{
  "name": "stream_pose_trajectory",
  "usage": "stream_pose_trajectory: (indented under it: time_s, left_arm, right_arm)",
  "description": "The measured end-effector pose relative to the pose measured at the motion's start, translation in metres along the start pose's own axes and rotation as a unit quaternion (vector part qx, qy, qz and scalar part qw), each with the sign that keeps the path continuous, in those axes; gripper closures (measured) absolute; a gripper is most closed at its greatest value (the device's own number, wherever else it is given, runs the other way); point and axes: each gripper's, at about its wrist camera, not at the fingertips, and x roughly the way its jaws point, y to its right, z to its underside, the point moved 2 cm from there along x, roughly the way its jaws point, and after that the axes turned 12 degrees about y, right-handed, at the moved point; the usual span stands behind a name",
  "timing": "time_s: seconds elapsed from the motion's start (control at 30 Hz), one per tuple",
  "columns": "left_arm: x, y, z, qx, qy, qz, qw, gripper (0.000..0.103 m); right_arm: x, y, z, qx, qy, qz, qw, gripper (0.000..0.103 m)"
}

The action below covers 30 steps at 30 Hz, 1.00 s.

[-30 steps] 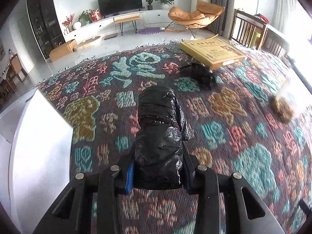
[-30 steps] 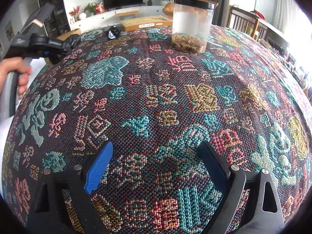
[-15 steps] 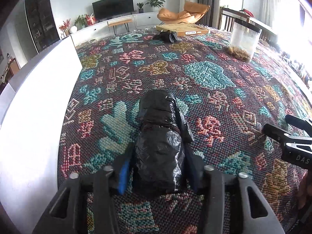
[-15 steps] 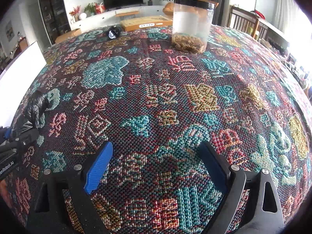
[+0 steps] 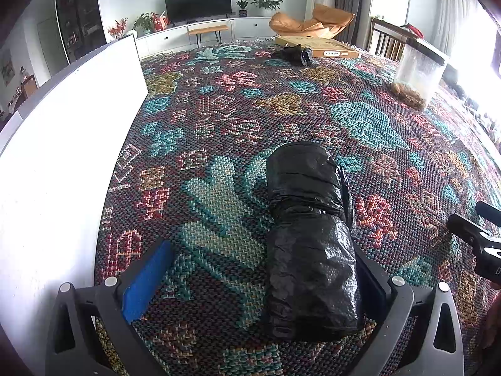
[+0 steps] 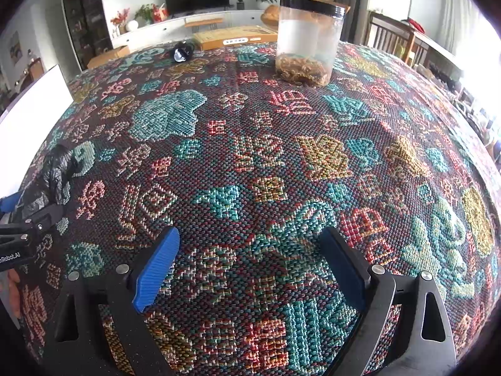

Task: Organize soft objects
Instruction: 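Hold black rolled bag with left tool while right tool grasps black hair clip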

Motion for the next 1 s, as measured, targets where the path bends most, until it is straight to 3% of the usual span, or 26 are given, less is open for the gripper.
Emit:
stream_pose_trajectory:
  time_s: [0.33,0.47,0.63,0.73,0.83,0.9,1.0]
  left_arm:
    - [0.002,-0.001,-0.001,0.0,0.0,0.001,1.0,0.0]
    - [0.002,-0.001,-0.001,-0.001,0.0,0.001,1.0,0.0]
    - [0.002,-0.001,-0.001,-0.001,0.0,0.001,1.0,0.0]
    - [0.001,-0.002,-0.001,-0.001,0.0,0.001,1.0,0.0]
    - [0.001,-0.002,-0.001,-0.001,0.0,0.001,1.0,0.0]
    - [0.001,-0.002,-0.001,-0.001,0.0,0.001,1.0,0.0]
    - [0.001,-0.002,-0.001,-0.001,0.0,0.001,1.0,0.0]
  right_arm:
    - [0.0,0.0,0.0,0.002,-0.001,-0.003,1.0,0.009]
    - [0.011,-0.002,-0.016,-0.004,-0.031,-0.026,0.999,0.009]
    - [0.059,-0.016,-0.083,-0.015,-0.006,-0.083,0.996,0.01]
    - [0.099,-0.042,-0.135,-0.041,0.025,-0.121,0.991,0.012]
    - [0.15,-0.072,-0.182,-0.054,0.018,-0.152,0.987,0.012]
    - [0.184,-0.09,-0.207,-0.053,0.005,-0.156,0.986,0.013]
    - [0.222,-0.11,-0.232,-0.064,0.001,-0.125,0.99,0.013]
